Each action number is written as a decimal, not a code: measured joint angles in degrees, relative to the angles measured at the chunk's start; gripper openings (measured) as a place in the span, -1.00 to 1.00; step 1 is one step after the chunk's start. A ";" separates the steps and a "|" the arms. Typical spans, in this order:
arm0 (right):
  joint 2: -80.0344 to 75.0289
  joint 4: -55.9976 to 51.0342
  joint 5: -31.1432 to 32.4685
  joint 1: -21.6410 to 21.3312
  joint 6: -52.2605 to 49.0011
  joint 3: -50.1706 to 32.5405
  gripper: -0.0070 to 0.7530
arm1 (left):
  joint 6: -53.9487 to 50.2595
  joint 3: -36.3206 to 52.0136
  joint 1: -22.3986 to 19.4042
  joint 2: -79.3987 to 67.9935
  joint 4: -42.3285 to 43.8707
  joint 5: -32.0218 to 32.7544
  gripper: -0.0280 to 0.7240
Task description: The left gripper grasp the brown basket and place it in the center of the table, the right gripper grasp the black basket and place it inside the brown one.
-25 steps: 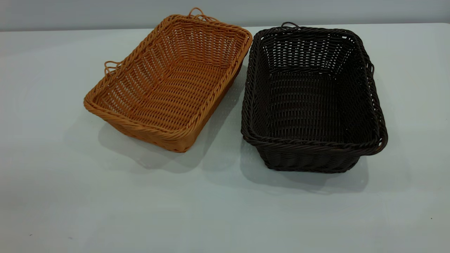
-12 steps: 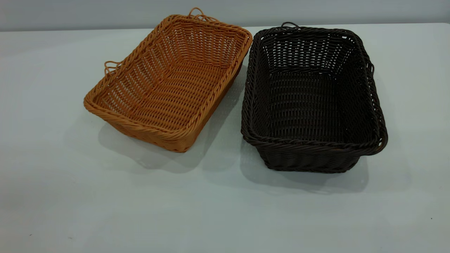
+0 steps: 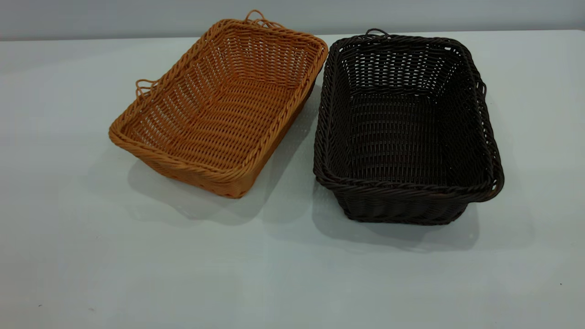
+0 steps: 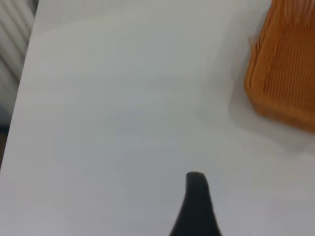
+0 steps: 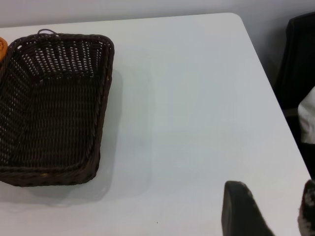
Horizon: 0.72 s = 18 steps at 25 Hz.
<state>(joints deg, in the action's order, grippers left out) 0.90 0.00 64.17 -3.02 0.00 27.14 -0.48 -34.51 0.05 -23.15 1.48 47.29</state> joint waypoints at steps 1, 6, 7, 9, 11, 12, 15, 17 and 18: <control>0.00 0.00 0.00 0.00 0.00 0.00 -0.34 | 0.12 -0.68 0.00 -3.12 0.00 -3.30 0.48; 0.00 -3.74 0.00 0.00 -1.00 0.00 -0.09 | 2.39 -5.52 0.00 -22.29 0.00 -17.09 0.48; 0.00 -4.16 0.00 0.00 -1.05 0.00 0.00 | 3.02 -6.68 0.00 -26.27 -0.21 -18.74 0.48; 0.00 -4.27 -0.04 0.00 -1.44 0.00 0.21 | 4.22 -8.91 0.00 -33.38 -1.48 -22.02 0.48; -0.08 -4.27 -0.04 0.00 -2.41 0.00 0.41 | 5.46 -11.48 0.44 -40.46 -2.80 -24.51 0.48; -0.46 -4.27 -0.21 0.00 -2.69 0.00 0.51 | 6.18 -12.58 0.98 -43.20 -3.26 -25.82 0.48; -4.09 -4.27 -1.21 0.00 -3.00 0.44 0.69 | 7.62 -16.01 3.92 -51.76 -4.08 -30.02 0.48; -7.75 -4.27 -2.32 0.00 -3.09 1.78 0.71 | 8.17 -18.45 5.43 -57.72 -4.17 -32.61 0.48; -10.00 -4.27 -3.25 0.00 -3.14 2.69 0.71 | 8.36 -19.68 6.12 -60.72 -4.29 -33.35 0.48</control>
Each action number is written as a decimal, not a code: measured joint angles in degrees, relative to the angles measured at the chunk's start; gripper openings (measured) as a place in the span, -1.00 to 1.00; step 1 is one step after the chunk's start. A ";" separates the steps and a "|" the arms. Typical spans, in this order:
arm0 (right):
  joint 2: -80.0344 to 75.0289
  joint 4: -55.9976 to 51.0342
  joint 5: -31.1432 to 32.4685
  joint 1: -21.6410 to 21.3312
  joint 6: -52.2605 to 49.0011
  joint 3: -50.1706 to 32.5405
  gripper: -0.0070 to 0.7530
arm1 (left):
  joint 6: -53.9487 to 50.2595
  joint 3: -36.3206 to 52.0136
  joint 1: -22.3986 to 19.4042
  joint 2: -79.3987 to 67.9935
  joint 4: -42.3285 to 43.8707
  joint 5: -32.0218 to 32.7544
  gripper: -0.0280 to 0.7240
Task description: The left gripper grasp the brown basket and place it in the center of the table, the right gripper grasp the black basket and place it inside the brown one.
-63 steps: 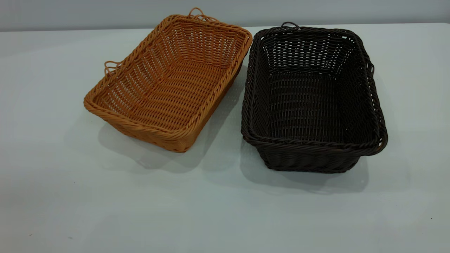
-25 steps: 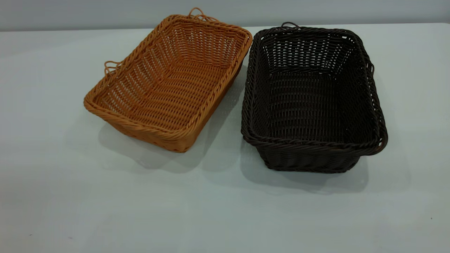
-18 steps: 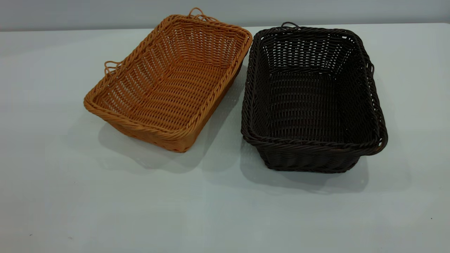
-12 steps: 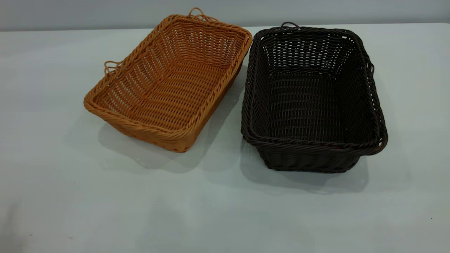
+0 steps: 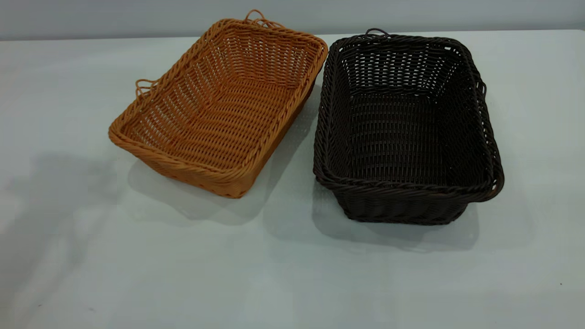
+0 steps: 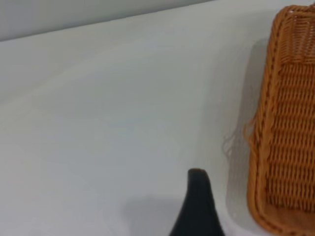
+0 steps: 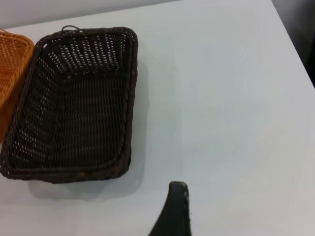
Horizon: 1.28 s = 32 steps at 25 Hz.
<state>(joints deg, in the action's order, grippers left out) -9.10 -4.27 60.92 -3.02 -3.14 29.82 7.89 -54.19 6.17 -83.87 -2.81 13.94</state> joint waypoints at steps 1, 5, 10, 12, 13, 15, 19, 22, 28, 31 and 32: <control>-1.93 0.00 -0.72 0.00 -0.08 0.72 0.71 | 0.12 -1.00 0.51 -2.51 -0.02 -0.77 0.48; -10.50 0.00 -4.43 0.00 -0.15 2.71 0.64 | 0.21 -5.54 2.63 -13.59 -0.04 -4.36 0.48; -20.44 -0.05 -7.27 0.00 -0.15 2.89 0.59 | 0.26 -12.81 3.84 -26.45 0.13 -7.16 0.48; -23.81 -0.27 -8.45 0.00 -0.16 2.89 0.58 | 0.26 -15.63 4.47 -30.73 0.20 -7.44 0.48; -25.61 -0.79 -9.29 0.00 -0.16 2.89 0.58 | 0.26 -17.16 4.98 -32.91 0.20 -7.44 0.48; -29.05 -2.11 -10.93 0.00 -0.21 2.89 0.58 | 0.26 -20.02 6.02 -36.64 0.20 -7.50 0.48; -35.21 -5.73 -12.64 0.00 0.36 2.89 0.58 | 0.26 -25.76 7.17 -43.69 0.20 -7.55 0.48; -39.99 -9.15 -13.63 0.00 1.85 2.89 0.58 | 0.26 -28.92 7.22 -48.15 0.20 -7.55 0.48; -49.52 -19.64 -14.87 0.00 8.39 2.93 0.58 | 0.27 -33.28 7.52 -54.95 -0.77 -7.66 0.25; -55.10 -27.67 -15.41 0.00 13.39 2.93 0.58 | 0.27 -33.86 8.27 -56.21 -1.03 -8.20 -0.19; -57.20 -31.02 -15.46 0.00 15.32 2.93 0.58 | 0.32 -33.91 8.40 -56.21 -1.03 -8.26 -0.34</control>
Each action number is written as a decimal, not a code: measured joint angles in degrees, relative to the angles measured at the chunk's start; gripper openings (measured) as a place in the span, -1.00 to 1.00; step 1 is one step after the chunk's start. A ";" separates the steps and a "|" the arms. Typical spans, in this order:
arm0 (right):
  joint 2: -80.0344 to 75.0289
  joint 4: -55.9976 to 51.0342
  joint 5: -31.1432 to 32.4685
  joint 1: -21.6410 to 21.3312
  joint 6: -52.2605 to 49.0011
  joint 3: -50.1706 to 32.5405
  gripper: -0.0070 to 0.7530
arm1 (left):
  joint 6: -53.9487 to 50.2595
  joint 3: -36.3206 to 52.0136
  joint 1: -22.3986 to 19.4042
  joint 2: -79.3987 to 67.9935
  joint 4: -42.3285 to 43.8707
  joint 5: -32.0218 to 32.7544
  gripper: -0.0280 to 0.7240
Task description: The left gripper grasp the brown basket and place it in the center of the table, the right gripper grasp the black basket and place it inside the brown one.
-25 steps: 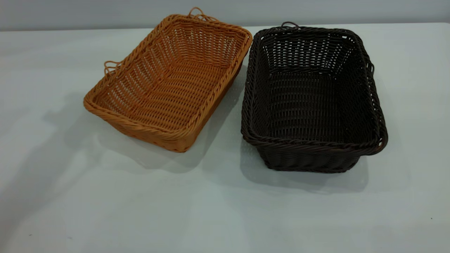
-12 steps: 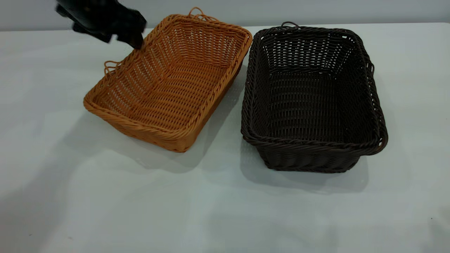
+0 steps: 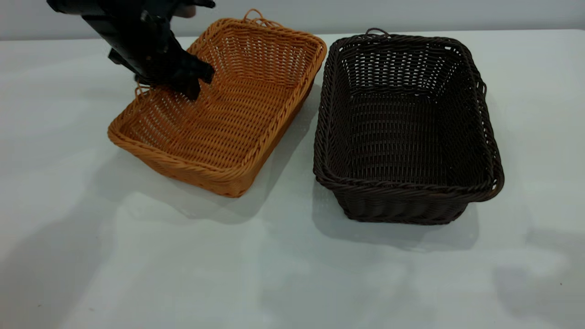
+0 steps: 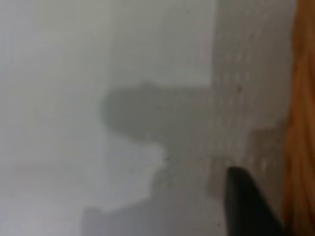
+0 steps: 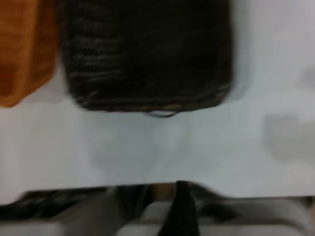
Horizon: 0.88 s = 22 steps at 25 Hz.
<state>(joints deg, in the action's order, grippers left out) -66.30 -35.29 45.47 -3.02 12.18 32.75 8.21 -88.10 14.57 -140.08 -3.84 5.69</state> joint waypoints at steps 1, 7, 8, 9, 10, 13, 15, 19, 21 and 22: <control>-2.19 -2.94 -0.12 0.00 1.61 0.00 0.58 | 0.15 0.01 0.05 0.05 0.00 -0.06 -0.52; -15.28 -23.30 -0.55 2.52 9.41 0.33 0.58 | 0.05 0.01 -0.18 4.84 -0.29 0.02 -0.71; -17.61 -26.03 -0.94 3.92 10.01 0.48 0.58 | 0.50 0.01 -0.17 6.04 -0.04 -0.06 -0.71; -19.54 -29.24 -1.38 5.90 10.55 0.53 0.58 | 1.21 0.01 -0.24 7.49 0.31 -0.19 -0.72; -21.85 -32.40 -2.25 7.91 11.06 0.57 0.58 | 1.88 0.01 -0.24 8.83 0.61 -0.44 -0.71; -28.50 -40.96 -5.70 12.71 12.62 0.64 0.58 | 3.17 0.01 -0.36 11.90 0.69 -0.82 -0.71; -33.02 -46.54 -7.77 14.38 14.37 0.77 0.58 | 3.35 0.01 -0.36 13.41 0.69 -0.94 -0.71; -40.87 -55.19 -9.28 15.11 18.03 1.08 0.58 | 4.53 0.01 -0.36 15.53 0.73 -0.81 -0.71; -44.06 -58.14 -9.70 15.11 20.13 1.15 0.58 | 5.34 0.01 -0.36 15.92 0.73 -1.07 -0.71; -45.53 -59.08 -9.78 15.11 21.00 1.15 0.58 | 5.77 0.01 -0.36 15.96 0.73 -1.15 -0.71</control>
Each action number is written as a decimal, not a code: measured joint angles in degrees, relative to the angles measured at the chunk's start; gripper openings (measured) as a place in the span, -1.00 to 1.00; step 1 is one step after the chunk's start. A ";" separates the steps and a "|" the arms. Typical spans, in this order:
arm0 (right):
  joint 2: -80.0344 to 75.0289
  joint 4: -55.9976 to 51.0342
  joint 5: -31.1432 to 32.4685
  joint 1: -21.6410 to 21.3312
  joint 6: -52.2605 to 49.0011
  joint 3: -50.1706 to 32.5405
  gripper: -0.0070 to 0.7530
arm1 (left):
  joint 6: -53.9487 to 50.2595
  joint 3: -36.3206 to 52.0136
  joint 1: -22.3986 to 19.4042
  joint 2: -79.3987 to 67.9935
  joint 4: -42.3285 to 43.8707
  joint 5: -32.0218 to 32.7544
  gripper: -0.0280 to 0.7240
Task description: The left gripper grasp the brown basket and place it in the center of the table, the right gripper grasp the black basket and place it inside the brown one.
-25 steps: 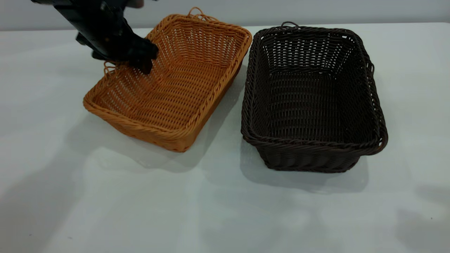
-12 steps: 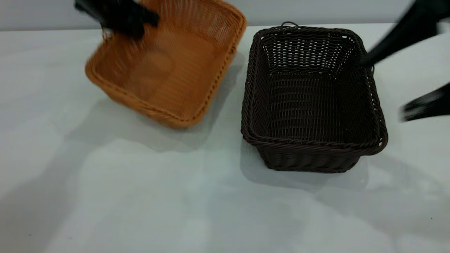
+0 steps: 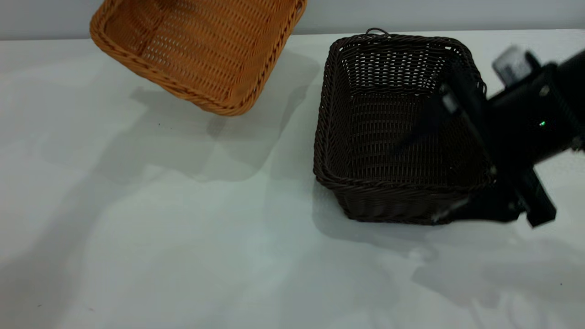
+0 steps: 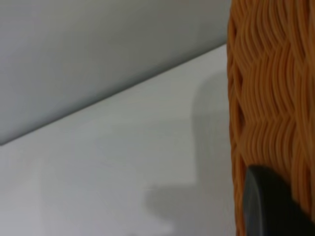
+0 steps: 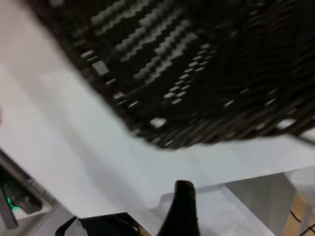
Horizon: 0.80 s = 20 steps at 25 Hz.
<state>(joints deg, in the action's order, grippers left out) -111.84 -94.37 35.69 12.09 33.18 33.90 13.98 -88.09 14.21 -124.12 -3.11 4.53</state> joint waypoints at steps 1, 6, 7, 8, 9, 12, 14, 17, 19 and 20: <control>-1.06 -0.61 -0.04 0.00 0.51 0.00 0.58 | 0.30 0.00 0.00 0.00 0.00 0.00 -0.71; -5.37 -4.78 -0.54 0.00 4.04 2.30 0.58 | 0.59 0.00 0.00 0.00 0.02 0.00 -0.71; -5.88 -5.64 -0.63 0.00 4.74 3.15 0.58 | 0.59 0.00 0.00 0.00 0.02 0.00 -0.71; -6.23 -6.11 -0.90 0.00 4.99 3.82 0.58 | 0.67 0.00 0.00 0.00 0.02 0.00 -0.71; -6.38 -6.39 -1.35 0.00 5.03 4.38 0.58 | 0.82 0.00 0.00 0.00 0.02 0.00 -0.71; -6.62 -6.71 -2.69 0.00 5.07 4.67 0.57 | 2.77 0.00 0.00 0.00 0.02 0.00 -0.71; -6.90 -7.25 -3.62 0.00 4.88 4.67 0.57 | 3.41 0.00 0.00 0.00 0.02 0.00 -0.71; -7.36 -7.56 -5.52 0.00 4.67 4.67 0.56 | 3.74 0.00 0.00 0.00 0.02 -0.23 -0.72; -7.43 -7.70 -7.46 0.00 4.67 4.67 0.52 | 3.73 0.00 0.00 0.00 0.02 -0.41 -0.72; -7.43 -7.83 -8.44 0.00 4.67 4.67 0.48 | 3.73 0.00 0.00 0.00 0.02 -0.50 -0.72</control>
<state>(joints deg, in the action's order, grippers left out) -119.27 -102.20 27.25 12.09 37.85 38.57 17.71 -88.09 14.21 -124.12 -3.09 4.03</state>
